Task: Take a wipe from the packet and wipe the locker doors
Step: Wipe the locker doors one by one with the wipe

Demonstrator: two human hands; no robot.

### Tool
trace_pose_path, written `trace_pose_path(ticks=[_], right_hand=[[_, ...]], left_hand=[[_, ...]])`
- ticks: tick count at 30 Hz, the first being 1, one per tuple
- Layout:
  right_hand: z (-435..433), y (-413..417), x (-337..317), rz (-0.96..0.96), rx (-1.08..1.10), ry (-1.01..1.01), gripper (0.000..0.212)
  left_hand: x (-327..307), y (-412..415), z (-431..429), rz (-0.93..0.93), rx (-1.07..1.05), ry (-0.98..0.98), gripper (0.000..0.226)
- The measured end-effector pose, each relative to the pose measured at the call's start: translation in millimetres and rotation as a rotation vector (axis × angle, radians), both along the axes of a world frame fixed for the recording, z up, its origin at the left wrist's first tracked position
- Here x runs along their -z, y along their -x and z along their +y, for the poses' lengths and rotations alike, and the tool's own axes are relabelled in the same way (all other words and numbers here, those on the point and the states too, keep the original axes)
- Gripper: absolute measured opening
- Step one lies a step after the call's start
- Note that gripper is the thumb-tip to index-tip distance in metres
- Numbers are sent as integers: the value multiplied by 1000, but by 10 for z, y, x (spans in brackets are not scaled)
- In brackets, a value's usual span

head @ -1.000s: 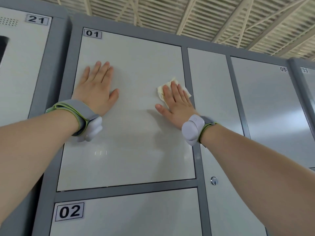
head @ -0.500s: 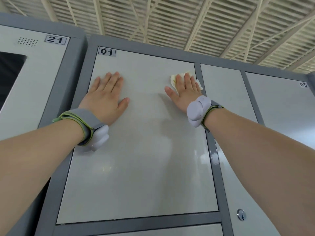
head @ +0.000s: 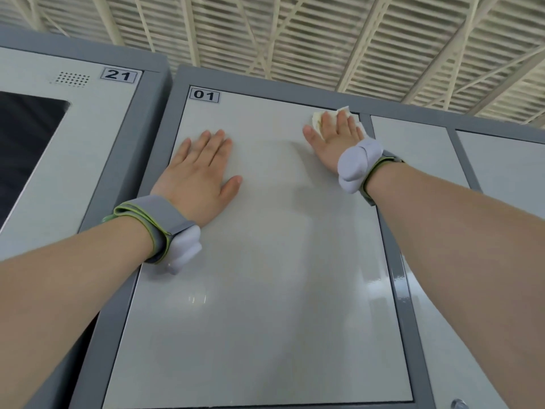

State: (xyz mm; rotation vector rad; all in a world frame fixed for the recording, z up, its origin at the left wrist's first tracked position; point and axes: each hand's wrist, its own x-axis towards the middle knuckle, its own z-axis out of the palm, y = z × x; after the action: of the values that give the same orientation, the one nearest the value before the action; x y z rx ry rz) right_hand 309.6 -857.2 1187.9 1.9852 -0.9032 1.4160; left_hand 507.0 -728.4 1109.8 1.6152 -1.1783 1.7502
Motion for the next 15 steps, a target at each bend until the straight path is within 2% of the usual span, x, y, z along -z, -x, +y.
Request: trace_pose_path(ticks=[3, 6, 9, 12, 15], right_hand=[[22, -83, 54, 67, -135, 94, 56], [-44, -14, 16, 129, -58, 199, 48], [-73, 53, -96, 24, 24, 89, 54], [20, -27, -162, -106, -44, -28, 66], [55, -153, -142, 5, -64, 56, 60]], left_hand=[[-6, 4, 9, 4, 5, -4, 94], [-5, 17, 16, 24, 25, -6, 91], [3, 29, 18, 29, 42, -17, 95], [-4, 26, 21, 50, 61, -26, 85], [-11, 16, 28, 46, 81, -27, 82]])
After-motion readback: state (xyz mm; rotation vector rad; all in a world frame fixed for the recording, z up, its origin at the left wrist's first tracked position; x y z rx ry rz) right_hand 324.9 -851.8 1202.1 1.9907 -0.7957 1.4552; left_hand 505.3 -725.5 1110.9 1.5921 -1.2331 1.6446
